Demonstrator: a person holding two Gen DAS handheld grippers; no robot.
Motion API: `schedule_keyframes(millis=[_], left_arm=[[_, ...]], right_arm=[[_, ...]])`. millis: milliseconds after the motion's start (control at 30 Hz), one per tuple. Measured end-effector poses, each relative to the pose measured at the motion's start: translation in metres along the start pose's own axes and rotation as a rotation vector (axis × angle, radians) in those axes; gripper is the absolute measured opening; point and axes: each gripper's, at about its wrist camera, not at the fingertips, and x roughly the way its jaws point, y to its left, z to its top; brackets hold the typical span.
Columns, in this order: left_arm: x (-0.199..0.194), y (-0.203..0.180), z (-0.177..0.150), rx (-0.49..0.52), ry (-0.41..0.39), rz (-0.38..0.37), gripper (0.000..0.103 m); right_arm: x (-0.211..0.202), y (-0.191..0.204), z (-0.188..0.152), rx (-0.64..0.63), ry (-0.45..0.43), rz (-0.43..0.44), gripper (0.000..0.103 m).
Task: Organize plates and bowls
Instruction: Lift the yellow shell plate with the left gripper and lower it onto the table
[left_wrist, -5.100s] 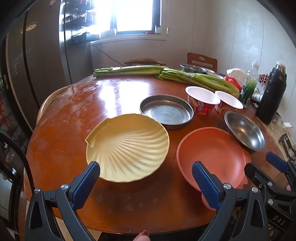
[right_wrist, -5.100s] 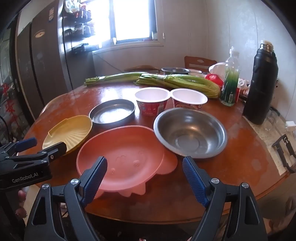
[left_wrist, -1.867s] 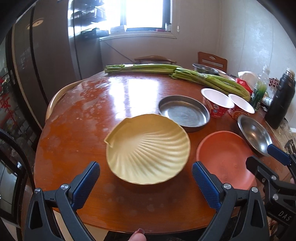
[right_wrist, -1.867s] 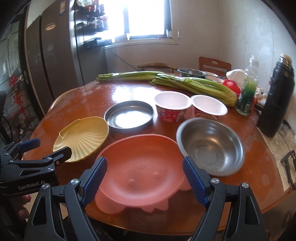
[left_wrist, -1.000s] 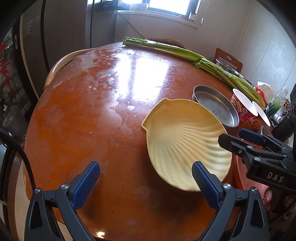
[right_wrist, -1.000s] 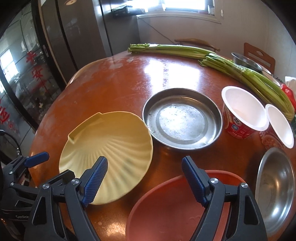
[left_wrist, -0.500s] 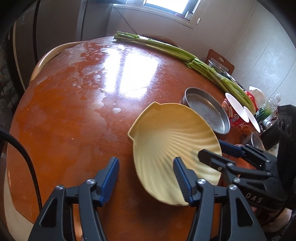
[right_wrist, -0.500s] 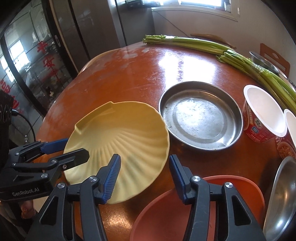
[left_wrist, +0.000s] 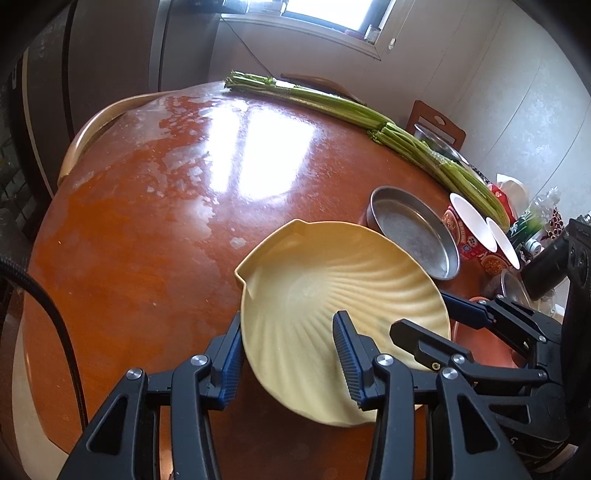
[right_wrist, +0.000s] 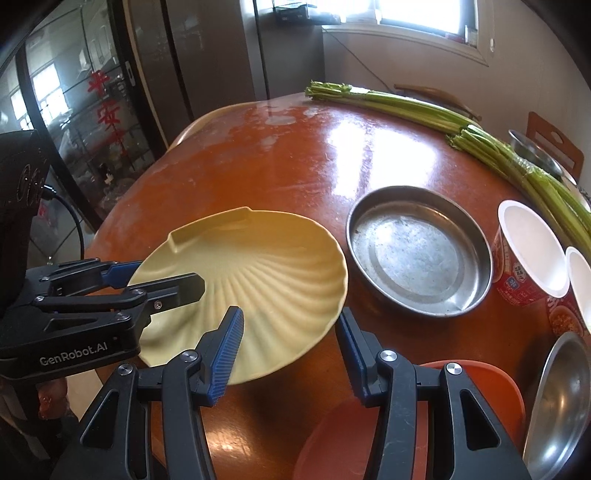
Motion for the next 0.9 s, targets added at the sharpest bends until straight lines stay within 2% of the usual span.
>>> schedule_keyframes(millis=[500, 700, 900], left_arm=[[-0.013, 0.020, 0.040, 0.070, -0.072, 0.085, 0.047], [0.006, 0.025, 0.051, 0.115, -0.050, 0.104, 0.047], [0.024, 0.026, 0.056, 0.154, -0.014, 0.092, 0.046]], right_arm=[[0.008, 0.022, 0.040, 0.068, -0.074, -0.011, 0.053], [0.023, 0.023, 0.040, 0.118, -0.055, -0.027, 0.053], [0.032, 0.016, 0.038, 0.188, -0.044, -0.035, 0.053]])
